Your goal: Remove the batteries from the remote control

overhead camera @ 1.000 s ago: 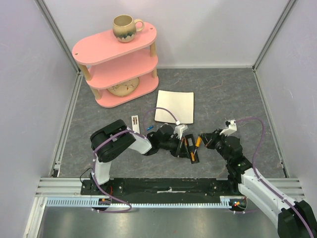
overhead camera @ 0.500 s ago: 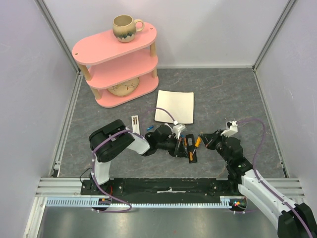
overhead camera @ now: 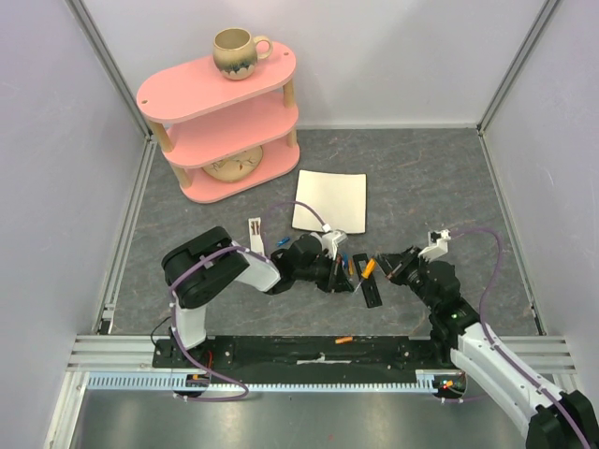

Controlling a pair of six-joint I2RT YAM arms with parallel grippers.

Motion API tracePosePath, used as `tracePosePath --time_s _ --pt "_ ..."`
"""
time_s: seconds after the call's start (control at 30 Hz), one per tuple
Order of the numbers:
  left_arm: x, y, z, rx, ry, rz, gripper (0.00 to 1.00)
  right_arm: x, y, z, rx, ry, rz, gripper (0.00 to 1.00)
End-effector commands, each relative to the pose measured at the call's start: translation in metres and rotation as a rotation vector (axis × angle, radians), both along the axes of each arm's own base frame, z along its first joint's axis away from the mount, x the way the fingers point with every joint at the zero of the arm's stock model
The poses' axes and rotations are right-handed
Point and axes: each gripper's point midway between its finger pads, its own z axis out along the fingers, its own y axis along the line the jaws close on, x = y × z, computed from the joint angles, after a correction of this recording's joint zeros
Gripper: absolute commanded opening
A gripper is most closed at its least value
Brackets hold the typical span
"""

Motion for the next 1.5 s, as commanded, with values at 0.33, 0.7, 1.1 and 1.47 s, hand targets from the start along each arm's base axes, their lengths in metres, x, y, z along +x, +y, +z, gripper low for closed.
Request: tracePosePath --time_s 0.33,0.7,1.1,1.47 --pt "0.017 0.05 0.002 0.167 -0.162 0.105 0.42 0.0 -0.003 -0.017 -0.116 -0.014 0.03 0.0" --pt "0.012 0.074 0.09 -0.07 -0.365 0.14 0.97 0.007 0.004 0.014 -0.168 -0.093 0.082 0.0" --pt "0.016 0.113 0.13 -0.213 -0.441 0.159 0.99 0.006 0.029 0.025 -0.174 -0.122 0.236 0.0" --pt "0.022 0.118 0.117 -0.125 -0.431 0.166 0.99 -0.002 0.092 0.011 -0.205 -0.06 0.51 0.0"
